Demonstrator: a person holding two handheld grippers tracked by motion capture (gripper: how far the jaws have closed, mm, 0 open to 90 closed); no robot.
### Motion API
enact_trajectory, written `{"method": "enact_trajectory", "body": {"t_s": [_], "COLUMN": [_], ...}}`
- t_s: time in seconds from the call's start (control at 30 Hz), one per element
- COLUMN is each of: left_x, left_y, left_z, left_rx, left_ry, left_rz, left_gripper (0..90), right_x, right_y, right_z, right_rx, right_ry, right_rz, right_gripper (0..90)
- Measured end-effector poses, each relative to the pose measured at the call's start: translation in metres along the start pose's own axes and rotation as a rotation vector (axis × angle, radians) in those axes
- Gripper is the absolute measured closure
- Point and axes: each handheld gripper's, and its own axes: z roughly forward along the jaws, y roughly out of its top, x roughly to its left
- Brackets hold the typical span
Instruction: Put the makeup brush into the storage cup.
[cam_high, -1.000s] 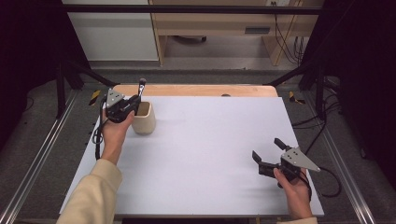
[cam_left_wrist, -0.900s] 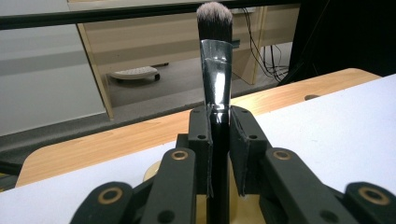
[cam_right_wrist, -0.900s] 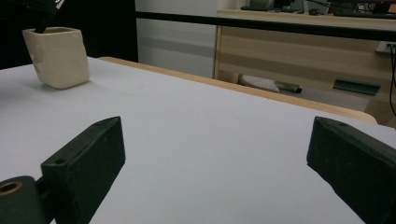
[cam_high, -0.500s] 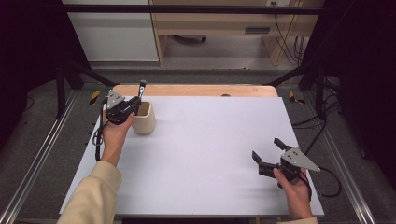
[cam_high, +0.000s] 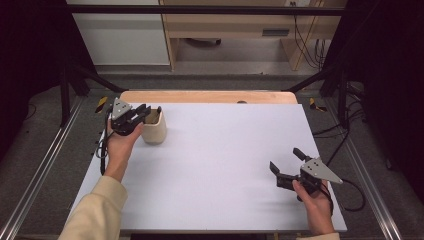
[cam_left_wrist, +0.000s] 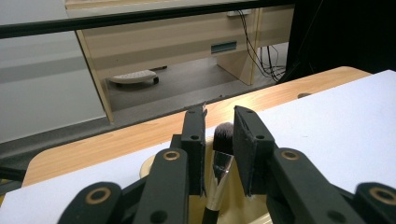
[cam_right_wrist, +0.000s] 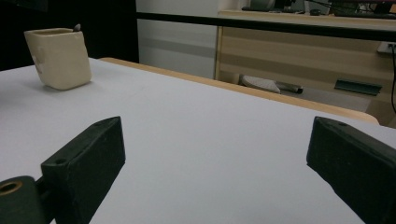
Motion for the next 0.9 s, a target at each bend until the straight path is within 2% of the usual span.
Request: {"method": "enact_trajectory", "body": {"t_s": [0.27,0.37,0.47,0.5,0.53,0.6,0.67,0.7,0.8,0.9], "left_x": [0.000,0.000,-0.001,0.000,-0.001,-0.001,-0.003,-0.005,-0.009,-0.013], "left_y": [0.001,0.001,0.002,0.002,0.003,0.003,0.004,0.004,0.007,0.011], "left_z": [-0.001,0.000,0.000,0.001,0.000,0.000,0.000,-0.001,-0.004,-0.007], "left_rx": [-0.005,-0.017,-0.028,-0.029,-0.029,-0.038,-0.032,-0.033,-0.026,-0.026], "left_ry": [-0.004,-0.002,0.004,0.000,0.001,-0.013,-0.017,-0.022,-0.048,-0.073], "left_rz": [-0.002,-0.005,-0.013,-0.027,-0.029,-0.036,-0.028,-0.019,-0.018,-0.011], "left_gripper": [71.9,67.9,54.8,43.3,43.3,36.4,22.2,22.2,9.5,6.9], "right_x": [-0.001,-0.001,-0.001,-0.001,-0.001,-0.002,-0.002,-0.002,-0.002,-0.002], "right_y": [0.000,0.000,0.000,0.000,0.000,0.000,0.000,0.000,0.000,0.000], "right_z": [0.000,0.000,-0.001,-0.001,-0.001,-0.001,0.000,0.000,0.000,0.000], "right_rx": [-0.004,-0.004,-0.003,-0.002,-0.002,0.000,0.000,0.000,0.002,0.003], "right_ry": [0.001,0.001,0.001,-0.001,-0.001,-0.003,-0.006,-0.006,-0.006,-0.005], "right_rz": [-0.005,-0.004,-0.004,-0.004,-0.004,-0.004,0.001,0.001,0.003,-0.001], "right_gripper": [4.7,4.7,4.7,4.7,4.7,4.7,4.7,4.7,4.7,4.7]}}
